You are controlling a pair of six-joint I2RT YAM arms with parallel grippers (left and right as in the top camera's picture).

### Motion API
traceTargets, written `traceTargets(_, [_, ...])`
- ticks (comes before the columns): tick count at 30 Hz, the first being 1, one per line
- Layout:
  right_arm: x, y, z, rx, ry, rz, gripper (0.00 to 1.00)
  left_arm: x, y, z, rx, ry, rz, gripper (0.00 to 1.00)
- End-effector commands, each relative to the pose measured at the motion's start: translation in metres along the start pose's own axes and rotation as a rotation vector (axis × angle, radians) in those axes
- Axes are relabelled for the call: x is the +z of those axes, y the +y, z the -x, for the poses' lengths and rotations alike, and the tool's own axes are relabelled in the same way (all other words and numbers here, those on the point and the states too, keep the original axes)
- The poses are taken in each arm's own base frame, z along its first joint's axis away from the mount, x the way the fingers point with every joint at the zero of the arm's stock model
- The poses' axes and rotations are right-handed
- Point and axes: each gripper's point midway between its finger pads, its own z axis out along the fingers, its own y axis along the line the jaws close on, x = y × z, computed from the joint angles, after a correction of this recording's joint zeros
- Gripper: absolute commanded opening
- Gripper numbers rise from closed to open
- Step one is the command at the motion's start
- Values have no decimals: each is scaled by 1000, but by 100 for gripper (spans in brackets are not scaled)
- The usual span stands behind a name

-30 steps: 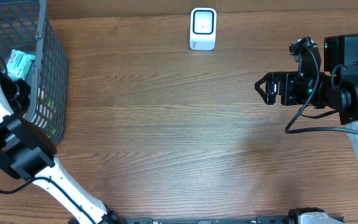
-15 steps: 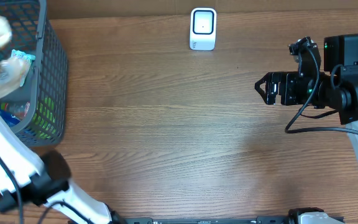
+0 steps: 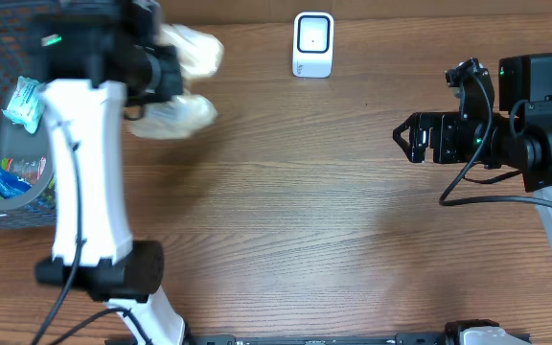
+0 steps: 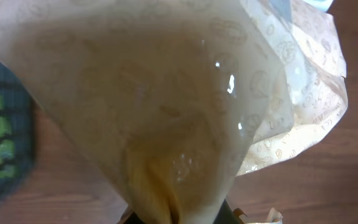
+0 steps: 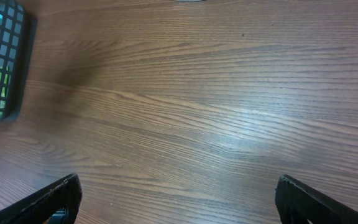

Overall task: Scan the item barcode
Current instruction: 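Carry the cream paper bag to the table centre and release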

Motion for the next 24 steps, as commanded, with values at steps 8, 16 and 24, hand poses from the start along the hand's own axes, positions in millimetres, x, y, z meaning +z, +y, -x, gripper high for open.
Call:
traceTargets(8, [-11,5,8,-15,-43,10,100,170,-66,-92,65,460,-50,4])
traceTargets(16, [-11,5,8,-14,-41,9,100,220,-97,-128,181,548,-119,8])
traceTargets(24, [-11,5,8,-14,-41,9,100,212,-104,-125,205,545,-137,77])
